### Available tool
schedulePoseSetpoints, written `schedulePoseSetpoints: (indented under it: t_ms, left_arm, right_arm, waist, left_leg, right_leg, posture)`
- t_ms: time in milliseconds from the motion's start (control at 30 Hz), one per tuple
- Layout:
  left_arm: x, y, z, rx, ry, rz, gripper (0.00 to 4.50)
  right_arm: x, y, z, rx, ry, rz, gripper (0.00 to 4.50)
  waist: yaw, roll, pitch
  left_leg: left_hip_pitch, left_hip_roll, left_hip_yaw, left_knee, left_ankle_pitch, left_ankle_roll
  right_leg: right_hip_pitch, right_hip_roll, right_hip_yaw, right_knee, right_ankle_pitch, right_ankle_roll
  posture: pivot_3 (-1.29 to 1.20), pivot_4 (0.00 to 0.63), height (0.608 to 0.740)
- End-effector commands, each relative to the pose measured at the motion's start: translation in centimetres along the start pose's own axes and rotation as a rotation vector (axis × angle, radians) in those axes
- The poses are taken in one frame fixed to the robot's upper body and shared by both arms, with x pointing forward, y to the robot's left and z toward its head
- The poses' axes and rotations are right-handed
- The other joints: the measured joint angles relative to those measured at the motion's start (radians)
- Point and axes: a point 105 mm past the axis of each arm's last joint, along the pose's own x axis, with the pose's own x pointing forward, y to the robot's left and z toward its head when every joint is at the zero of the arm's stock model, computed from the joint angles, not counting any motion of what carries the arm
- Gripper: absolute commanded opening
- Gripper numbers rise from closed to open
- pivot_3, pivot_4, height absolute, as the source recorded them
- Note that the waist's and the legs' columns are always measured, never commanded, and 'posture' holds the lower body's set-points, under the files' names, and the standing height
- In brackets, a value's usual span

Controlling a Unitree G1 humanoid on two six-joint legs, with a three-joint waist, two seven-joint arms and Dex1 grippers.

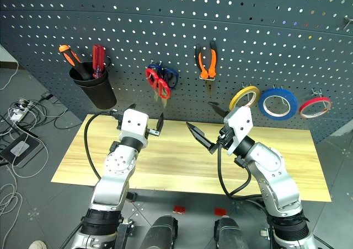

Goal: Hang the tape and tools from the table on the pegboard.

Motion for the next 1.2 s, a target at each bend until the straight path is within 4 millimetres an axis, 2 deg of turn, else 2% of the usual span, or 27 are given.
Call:
schedulePoseSetpoints:
  t_ms: [33,167,267,367,433,600,733,900,1167,1200]
  left_arm:
    - [-2.0,-0.2,-3.3,-0.05,0.166,0.001,4.48]
    - [-4.6,1.6,-7.0,-0.114,0.373,0.091,4.48]
    - [-5.8,4.0,-8.6,-0.099,0.458,0.152,4.48]
    - [-6.1,6.1,-9.1,-0.074,0.493,0.162,4.48]
    - [-5.9,7.9,-9.7,-0.074,0.531,0.159,4.48]
    - [-4.9,11.2,-9.9,-0.071,0.559,0.153,4.48]
    - [-4.0,12.2,-9.6,-0.065,0.561,0.096,4.48]
    - [-2.6,11.2,-9.7,-0.108,0.572,-0.042,4.48]
    - [-0.8,11.5,-9.3,-0.065,0.57,-0.065,4.48]
    - [-0.6,11.6,-9.3,-0.062,0.567,-0.063,4.3]
  right_arm:
    - [-0.2,1.2,0.7,-0.002,-0.009,0.068,4.5]
    - [-0.7,2.6,-0.6,-0.002,0.072,0.161,4.5]
    - [-0.9,3.7,-1.3,-0.004,0.108,0.232,4.5]
    - [-0.5,4.5,-1.5,0.02,0.116,0.27,4.5]
    - [0.2,5.0,-1.6,0.037,0.125,0.305,4.5]
    - [1.3,6.2,-1.7,0.086,0.143,0.372,4.5]
    - [1.7,6.8,-1.3,0.141,0.142,0.386,4.5]
    - [2.0,7.3,-1.2,0.166,0.15,0.394,4.5]
    - [2.2,7.0,-1.1,0.172,0.157,0.37,4.5]
    - [2.2,6.9,-1.1,0.175,0.158,0.363,4.5]
  waist:
    - [-0.004,0.0,0.0]
    - [-0.003,0.0,0.004]
    - [-0.004,0.0,0.011]
    - [-0.004,0.004,0.026]
    - [-0.004,0.005,0.046]
    - [-0.003,0.006,0.088]
    - [-0.003,0.006,0.131]
    - [-0.002,0.007,0.181]
    - [-0.004,0.005,0.208]
    - [-0.004,0.006,0.209]
  left_leg:
    - [0.0,0.0,0.0,0.0,-0.001,0.002]
    - [0.0,0.0,-0.001,0.0,-0.002,0.003]
    - [0.001,0.0,-0.002,0.0,-0.002,0.004]
    - [0.006,0.0,-0.004,0.0,-0.003,0.004]
    - [0.014,0.0,-0.005,-0.002,-0.003,0.006]
    - [0.014,0.0,-0.009,-0.002,-0.003,0.006]
    - [0.013,0.0,-0.01,-0.002,-0.003,0.006]
    - [0.013,0.0,-0.01,0.0,-0.003,0.005]
    - [0.0,0.001,-0.01,0.002,-0.002,0.003]
    - [0.0,0.001,-0.01,0.002,-0.002,0.003]
  right_leg:
    - [0.0,0.0,0.001,0.0,0.0,0.0]
    - [0.0,0.0,0.0,0.0,0.0,0.0]
    - [0.001,0.001,-0.001,0.0,0.0,0.0]
    - [0.006,0.001,-0.001,-0.001,0.0,0.0]
    - [0.016,0.001,-0.001,-0.005,-0.001,-0.001]
    - [0.015,0.001,-0.001,-0.003,-0.001,-0.001]
    - [0.014,0.001,0.0,-0.002,-0.001,-0.001]
    - [0.01,0.001,0.0,0.005,-0.001,-0.002]
    - [-0.005,0.002,0.0,0.01,-0.002,-0.002]
    - [-0.005,0.002,0.0,0.01,-0.002,-0.002]
  posture:
    - [0.08,0.237,0.74]
    - [0.09,0.276,0.74]
    - [0.1,0.307,0.74]
    - [0.12,0.341,0.74]
    - [0.13,0.363,0.74]
    - [0.14,0.42,0.74]
    - [0.16,0.469,0.74]
    - [0.15,0.5,0.74]
    - [0.13,0.518,0.74]
    - [0.13,0.518,0.74]
